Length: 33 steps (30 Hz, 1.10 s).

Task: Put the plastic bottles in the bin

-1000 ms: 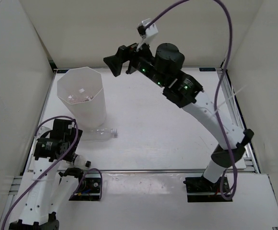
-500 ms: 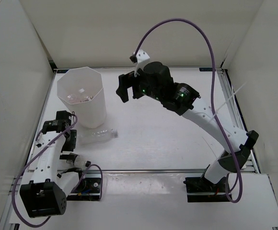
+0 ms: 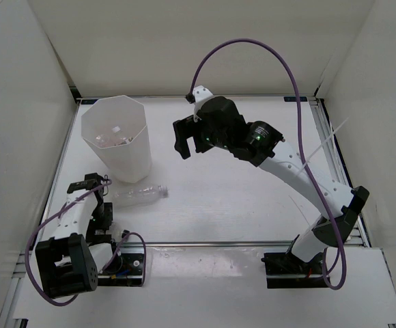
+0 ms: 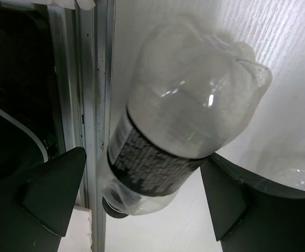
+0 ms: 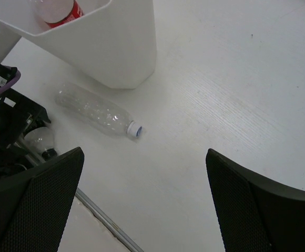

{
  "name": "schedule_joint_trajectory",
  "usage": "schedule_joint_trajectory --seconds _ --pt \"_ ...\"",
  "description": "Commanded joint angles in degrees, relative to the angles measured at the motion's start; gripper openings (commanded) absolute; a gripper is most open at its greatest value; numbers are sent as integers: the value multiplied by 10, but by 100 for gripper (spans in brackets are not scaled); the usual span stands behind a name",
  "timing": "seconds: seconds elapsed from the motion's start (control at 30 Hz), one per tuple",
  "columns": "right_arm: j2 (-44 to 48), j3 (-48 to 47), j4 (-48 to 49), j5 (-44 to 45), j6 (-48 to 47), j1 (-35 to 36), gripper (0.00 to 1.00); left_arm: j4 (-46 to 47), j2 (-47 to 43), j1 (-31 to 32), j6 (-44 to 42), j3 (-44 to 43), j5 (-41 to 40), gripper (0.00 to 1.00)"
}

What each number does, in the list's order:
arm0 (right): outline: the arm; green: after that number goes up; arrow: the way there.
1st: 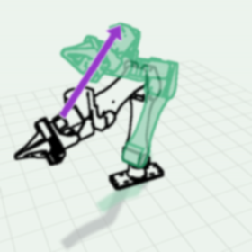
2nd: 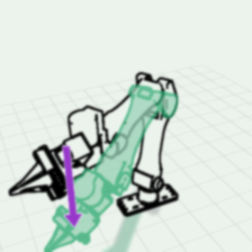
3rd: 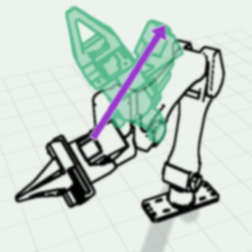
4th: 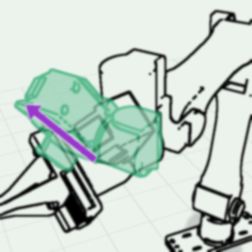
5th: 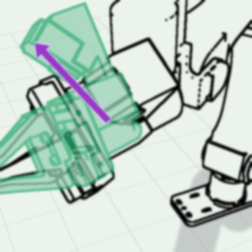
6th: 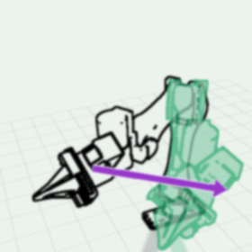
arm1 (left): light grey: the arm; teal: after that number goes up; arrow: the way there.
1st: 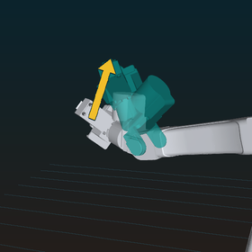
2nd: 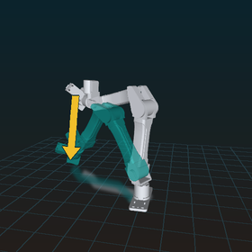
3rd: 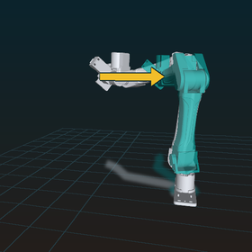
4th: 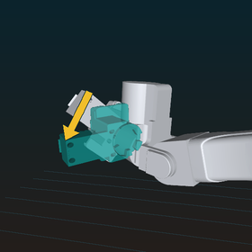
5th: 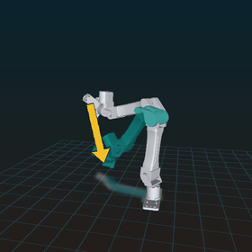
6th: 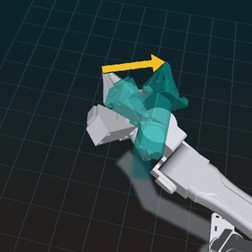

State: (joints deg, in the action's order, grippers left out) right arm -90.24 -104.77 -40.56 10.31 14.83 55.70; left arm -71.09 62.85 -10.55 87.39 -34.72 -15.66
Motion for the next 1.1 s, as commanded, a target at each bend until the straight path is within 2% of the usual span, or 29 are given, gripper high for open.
schedule_joint_trajectory --seconds 0.0,0.07,0.17,0.2,0.27,0.33,0.4,0.5,0.53,0.6,0.63,0.7,0.77,0.8,0.83,0.97,1.07 --pt "11 6 -19 -1 -2 4 100 10 -11 -4 2 19 -11 100" --pt "3 0 -31 -1 -2 4 100 36 -26 -4 -27 19 -17 100" --pt "-2 -7 -42 -1 3 4 100 66 -53 -4 -59 40 -17 67" --pt "-2 -7 -42 -1 3 4 100 66 -68 -4 -64 47 -17 46" --pt "-2 4 -42 -1 3 4 100 54 -84 -4 -64 47 -17 37" --pt "-2 9 -47 -1 3 4 100 12 -99 -4 -64 20 -22 36" --pt "-2 14 -53 -6 3 4 100 -58 -116 -4 -29 -23 -39 27" --pt "-2 37 -53 -20 -2 4 100 -84 -132 -4 -28 -109 -72 24" --pt "-2 43 -53 -26 -2 4 100 -84 -137 -4 -38 -176 -100 24" --pt "-2 48 -53 -32 4 4 100 -84 -137 -4 -53 -244 -125 24" --pt "-2 56 -58 -32 4 4 100 -74 -130 -4 -66 -310 -141 24" --pt "-2 64 -59 -38 17 4 100 -68 -115 -4 -86 -373 -147 23" --pt "-2 69 -59 -38 22 4 100 -21 -103 -4 -122 -439 -141 23" --pt "-2 75 -59 -38 22 4 100 23 -103 7 -175 -445 -125 23" --pt "4 75 -59 -38 22 4 100 91 -103 12 -186 -445 -108 23" --pt "4 95 -16 -53 3 4 100 225 -77 55 -259 -438 -40 29" --pt "-1 95 -16 -46 3 4 100 275 -34 112 -334 -452 -56 32"
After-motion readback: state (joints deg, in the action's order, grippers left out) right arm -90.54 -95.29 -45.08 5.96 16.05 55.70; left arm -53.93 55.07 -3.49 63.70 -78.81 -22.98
